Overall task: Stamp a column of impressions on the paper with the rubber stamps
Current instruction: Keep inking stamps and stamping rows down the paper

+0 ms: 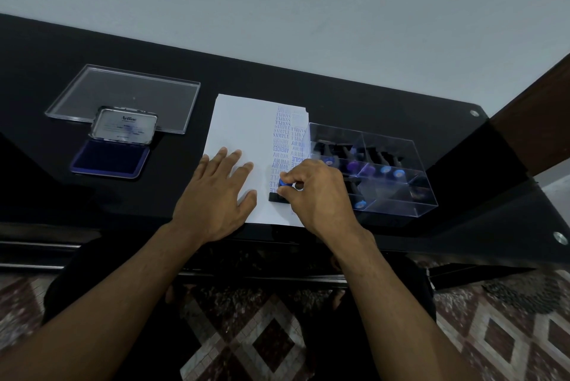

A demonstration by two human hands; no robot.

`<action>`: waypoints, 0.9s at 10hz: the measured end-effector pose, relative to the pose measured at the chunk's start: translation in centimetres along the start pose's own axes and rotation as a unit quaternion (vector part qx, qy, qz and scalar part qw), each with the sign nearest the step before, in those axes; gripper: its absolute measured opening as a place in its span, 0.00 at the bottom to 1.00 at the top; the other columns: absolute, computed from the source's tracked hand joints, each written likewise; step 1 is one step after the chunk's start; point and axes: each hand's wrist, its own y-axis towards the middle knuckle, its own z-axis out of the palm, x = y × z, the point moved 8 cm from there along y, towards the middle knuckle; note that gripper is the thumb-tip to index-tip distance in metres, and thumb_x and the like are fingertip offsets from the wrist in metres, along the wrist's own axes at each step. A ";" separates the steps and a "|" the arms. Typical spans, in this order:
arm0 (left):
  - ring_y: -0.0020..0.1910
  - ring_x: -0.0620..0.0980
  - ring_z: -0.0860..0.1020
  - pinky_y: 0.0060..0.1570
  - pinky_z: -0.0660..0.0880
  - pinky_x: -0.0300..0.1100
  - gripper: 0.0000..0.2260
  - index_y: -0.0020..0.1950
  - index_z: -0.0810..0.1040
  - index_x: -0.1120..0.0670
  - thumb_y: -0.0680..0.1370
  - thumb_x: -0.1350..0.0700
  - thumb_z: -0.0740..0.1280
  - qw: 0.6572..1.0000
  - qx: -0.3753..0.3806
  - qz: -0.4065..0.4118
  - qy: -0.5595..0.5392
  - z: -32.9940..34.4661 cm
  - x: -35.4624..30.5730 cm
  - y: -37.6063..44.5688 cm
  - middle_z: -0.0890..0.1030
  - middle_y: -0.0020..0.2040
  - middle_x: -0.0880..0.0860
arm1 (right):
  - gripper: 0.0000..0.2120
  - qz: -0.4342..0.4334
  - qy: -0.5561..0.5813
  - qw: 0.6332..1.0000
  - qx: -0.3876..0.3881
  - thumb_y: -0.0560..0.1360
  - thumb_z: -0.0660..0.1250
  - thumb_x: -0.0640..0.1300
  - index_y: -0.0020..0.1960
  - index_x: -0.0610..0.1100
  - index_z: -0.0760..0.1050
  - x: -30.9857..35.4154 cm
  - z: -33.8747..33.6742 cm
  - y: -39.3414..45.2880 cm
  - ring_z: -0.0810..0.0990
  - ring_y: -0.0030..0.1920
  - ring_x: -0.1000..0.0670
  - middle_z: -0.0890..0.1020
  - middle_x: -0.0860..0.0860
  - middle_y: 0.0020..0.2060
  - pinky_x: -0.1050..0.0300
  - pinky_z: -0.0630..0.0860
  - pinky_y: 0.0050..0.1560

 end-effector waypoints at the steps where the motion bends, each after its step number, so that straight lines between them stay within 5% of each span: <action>1: 0.81 0.56 0.55 0.79 0.53 0.58 0.31 0.78 0.66 0.51 0.80 0.37 0.47 1.000 -0.001 0.000 -0.002 0.0 0.0 0.0 0.62 0.80 0.56 | 0.06 0.001 -0.002 1.000 0.005 0.72 0.76 0.43 0.49 0.44 0.86 0.0 0.0 0.0 0.80 0.48 0.51 0.84 0.51 0.47 0.52 0.77 0.56; 7: 0.81 0.56 0.55 0.79 0.52 0.58 0.31 0.78 0.66 0.51 0.80 0.36 0.47 1.000 -0.007 0.001 -0.008 -0.1 0.0 0.0 0.62 0.80 0.56 | 0.08 0.006 -0.012 1.000 0.011 0.72 0.76 0.45 0.51 0.45 0.85 0.0 -0.4 0.0 0.79 0.45 0.53 0.83 0.52 0.48 0.58 0.76 0.53; 9: 0.81 0.56 0.54 0.79 0.52 0.58 0.29 0.78 0.66 0.51 0.81 0.38 0.49 1.000 -0.012 0.003 -0.010 0.0 -0.1 -0.1 0.62 0.80 0.56 | 0.06 0.082 0.139 0.981 -0.104 0.70 0.76 0.42 0.47 0.47 0.84 -2.1 -2.5 -0.5 0.80 0.39 0.59 0.83 0.58 0.42 0.72 0.74 0.42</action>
